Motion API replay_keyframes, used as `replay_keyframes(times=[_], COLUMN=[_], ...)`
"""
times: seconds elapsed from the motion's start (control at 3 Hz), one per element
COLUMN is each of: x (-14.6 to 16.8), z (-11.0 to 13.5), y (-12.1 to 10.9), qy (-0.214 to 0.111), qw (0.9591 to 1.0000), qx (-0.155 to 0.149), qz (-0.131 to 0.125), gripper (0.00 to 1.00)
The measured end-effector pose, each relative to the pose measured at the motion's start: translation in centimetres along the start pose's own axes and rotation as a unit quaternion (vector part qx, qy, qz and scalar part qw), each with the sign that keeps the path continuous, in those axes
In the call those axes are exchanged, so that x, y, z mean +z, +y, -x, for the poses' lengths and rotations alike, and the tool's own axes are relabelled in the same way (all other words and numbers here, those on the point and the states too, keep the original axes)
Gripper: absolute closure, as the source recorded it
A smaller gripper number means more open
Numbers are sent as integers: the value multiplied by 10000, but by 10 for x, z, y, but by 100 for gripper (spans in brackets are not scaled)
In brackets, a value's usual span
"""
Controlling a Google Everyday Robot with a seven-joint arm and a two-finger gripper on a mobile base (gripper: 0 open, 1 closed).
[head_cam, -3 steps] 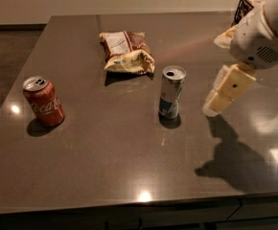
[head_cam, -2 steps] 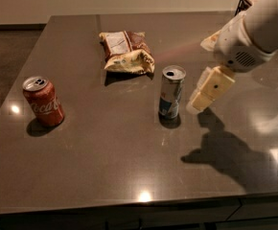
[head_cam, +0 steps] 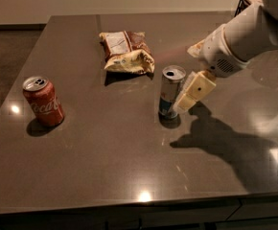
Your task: Pick redbull can
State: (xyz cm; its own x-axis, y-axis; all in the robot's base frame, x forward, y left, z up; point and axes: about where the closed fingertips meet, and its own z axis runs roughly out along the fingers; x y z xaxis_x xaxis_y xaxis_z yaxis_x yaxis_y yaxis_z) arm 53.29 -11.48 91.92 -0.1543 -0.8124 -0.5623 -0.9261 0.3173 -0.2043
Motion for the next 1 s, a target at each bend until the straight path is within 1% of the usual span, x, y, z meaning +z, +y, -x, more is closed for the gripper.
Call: replay_keyframes(times=[0.33,0.67,1.0], x=[6,9,7], z=[9,16,23], y=[0,1,5], qy=[-209,-386,-598], qw=[9997,9989,9969], qx=[-27,-17,0], qz=[86,265,519], gripper=[0,13,37])
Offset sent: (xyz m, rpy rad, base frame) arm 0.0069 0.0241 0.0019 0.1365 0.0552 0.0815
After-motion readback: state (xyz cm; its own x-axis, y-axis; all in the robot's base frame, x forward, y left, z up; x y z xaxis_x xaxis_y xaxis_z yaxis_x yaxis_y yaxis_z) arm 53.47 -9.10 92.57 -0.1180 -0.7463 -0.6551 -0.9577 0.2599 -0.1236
